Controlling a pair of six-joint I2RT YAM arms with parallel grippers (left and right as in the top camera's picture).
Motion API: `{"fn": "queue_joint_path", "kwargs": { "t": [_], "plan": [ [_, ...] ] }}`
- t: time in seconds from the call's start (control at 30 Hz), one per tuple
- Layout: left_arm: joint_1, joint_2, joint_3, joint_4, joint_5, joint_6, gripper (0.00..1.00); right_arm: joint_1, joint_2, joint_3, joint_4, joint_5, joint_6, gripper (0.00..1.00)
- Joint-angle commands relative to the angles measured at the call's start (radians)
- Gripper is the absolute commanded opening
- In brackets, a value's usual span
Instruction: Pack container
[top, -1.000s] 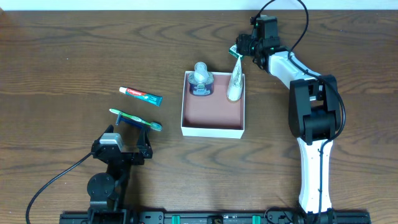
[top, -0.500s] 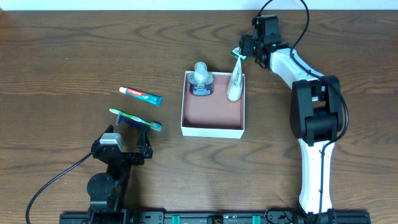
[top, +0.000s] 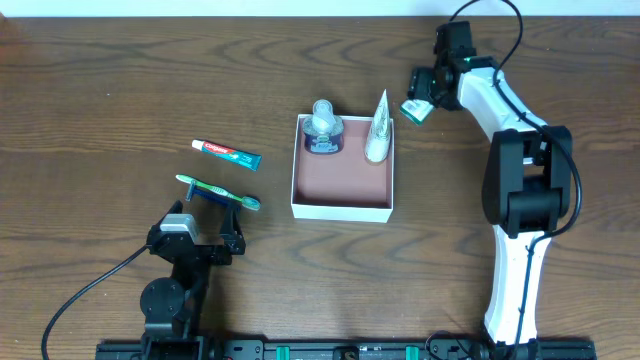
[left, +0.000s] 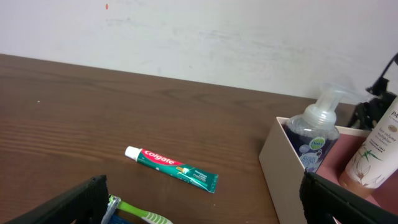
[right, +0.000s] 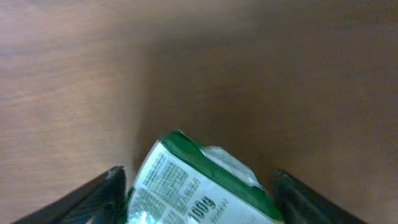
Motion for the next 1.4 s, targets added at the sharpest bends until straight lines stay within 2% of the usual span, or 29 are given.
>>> {"fn": "queue_joint_path", "kwargs": {
  "t": [0.0,0.13,0.2,0.33,0.43,0.53,0.6,0.8,1.0,1.17,1.37],
  "plan": [
    [0.005,-0.005,-0.016,-0.036,0.012,-0.002,0.98,-0.020,0.143,-0.097,-0.120,-0.008,0.057,0.80],
    [0.005,-0.005,-0.016,-0.036,0.012,-0.002,0.98,-0.019,0.143,-0.097,-0.194,-0.035,0.082,0.80],
    [0.005,-0.005,-0.016,-0.036,0.012,-0.002,0.98,-0.019,0.143,-0.097,-0.216,-0.047,0.086,0.77],
    [0.005,-0.005,-0.016,-0.036,0.012,-0.002,0.98,-0.019,0.143,-0.097,-0.247,-0.060,0.086,0.60],
    [0.005,-0.005,-0.016,-0.036,0.012,-0.002,0.98,-0.019,0.143,-0.097,-0.255,-0.060,0.085,0.44],
    [0.005,-0.005,-0.016,-0.036,0.012,-0.002,0.98,-0.019,0.143,-0.097,-0.238,-0.060,0.066,0.32],
    [0.005,-0.005,-0.016,-0.036,0.012,-0.002,0.98,-0.019,0.143,-0.096,-0.219,-0.060,0.042,0.28],
    [0.005,-0.005,-0.016,-0.036,0.012,-0.002,0.98,-0.022,0.122,-0.026,-0.261,-0.068,-0.035,0.27],
    [0.005,-0.005,-0.016,-0.036,0.012,-0.002,0.98,-0.022,0.034,0.157,-0.433,-0.070,-0.112,0.29],
    [0.005,-0.005,-0.016,-0.036,0.012,-0.002,0.98,-0.016,-0.081,0.285,-0.549,-0.155,-0.179,0.29],
    [0.005,-0.005,-0.016,-0.036,0.012,-0.002,0.98,-0.008,-0.255,0.301,-0.578,-0.226,-0.199,0.30]
  ]
}}
